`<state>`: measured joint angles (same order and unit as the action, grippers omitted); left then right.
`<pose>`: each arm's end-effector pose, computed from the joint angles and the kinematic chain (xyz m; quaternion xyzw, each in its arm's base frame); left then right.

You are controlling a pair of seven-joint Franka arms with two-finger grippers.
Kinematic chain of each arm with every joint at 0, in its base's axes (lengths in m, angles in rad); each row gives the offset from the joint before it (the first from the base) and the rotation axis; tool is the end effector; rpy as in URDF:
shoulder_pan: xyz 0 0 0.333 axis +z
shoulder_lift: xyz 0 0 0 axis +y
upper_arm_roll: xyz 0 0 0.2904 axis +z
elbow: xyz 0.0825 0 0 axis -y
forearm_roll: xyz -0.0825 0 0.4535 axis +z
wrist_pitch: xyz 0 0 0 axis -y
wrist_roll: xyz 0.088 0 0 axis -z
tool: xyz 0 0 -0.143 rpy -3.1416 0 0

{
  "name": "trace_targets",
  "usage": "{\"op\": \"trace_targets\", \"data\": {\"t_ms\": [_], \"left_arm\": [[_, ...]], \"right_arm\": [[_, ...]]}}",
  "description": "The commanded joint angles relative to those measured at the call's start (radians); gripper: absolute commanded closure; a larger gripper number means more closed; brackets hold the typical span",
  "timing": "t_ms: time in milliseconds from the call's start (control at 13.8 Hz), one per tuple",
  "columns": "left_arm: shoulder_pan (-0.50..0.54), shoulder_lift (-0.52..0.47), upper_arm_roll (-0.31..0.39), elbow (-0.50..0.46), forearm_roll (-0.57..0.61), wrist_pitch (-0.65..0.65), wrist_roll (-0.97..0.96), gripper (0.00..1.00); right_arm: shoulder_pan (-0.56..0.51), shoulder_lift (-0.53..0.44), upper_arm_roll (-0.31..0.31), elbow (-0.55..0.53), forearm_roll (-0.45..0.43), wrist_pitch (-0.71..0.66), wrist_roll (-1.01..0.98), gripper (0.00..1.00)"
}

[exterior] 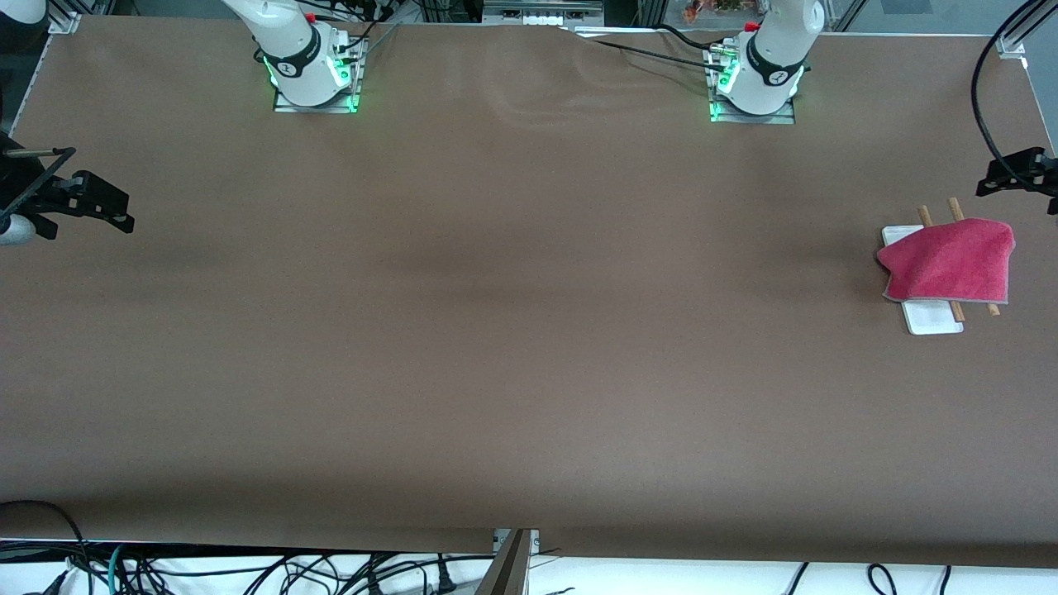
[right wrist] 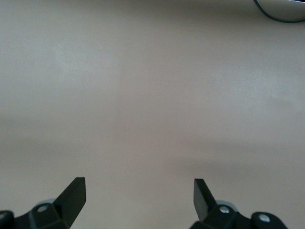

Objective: Pass towel and hang on rack

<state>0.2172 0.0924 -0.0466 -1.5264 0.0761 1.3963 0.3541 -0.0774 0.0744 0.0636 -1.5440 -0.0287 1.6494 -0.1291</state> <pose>0.6090 0.1179 0.5168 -0.9892 0.0887 0.1164 0.0058 0.6530 -0.0140 0.5372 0.9981 0.0584 0.0147 0.0130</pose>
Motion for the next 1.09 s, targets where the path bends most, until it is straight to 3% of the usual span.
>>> {"op": "trace_targets", "data": {"t_ms": [0,145,653,1015], "left_arm": [[-0.091,-0.1,0.021,-0.115,-0.012,0.049,-0.268,0.0],[-0.134,-0.108,0.021,-0.12,-0.012,0.061,-0.418,0.0],[-0.125,-0.085,0.011,-0.098,-0.111,0.104,-0.422,0.0],[-0.119,-0.079,0.011,-0.101,-0.119,0.165,-0.412,0.0]], "right_arm": [[-0.004,0.005,0.001,0.015,0.015,0.0,-0.012,0.0],[-0.004,0.005,0.001,0.015,0.015,0.0,-0.012,0.0],[-0.005,0.005,0.001,0.015,0.015,0.0,-0.012,0.0],[-0.005,0.005,0.001,0.013,0.016,0.0,-0.012,0.0]]}}
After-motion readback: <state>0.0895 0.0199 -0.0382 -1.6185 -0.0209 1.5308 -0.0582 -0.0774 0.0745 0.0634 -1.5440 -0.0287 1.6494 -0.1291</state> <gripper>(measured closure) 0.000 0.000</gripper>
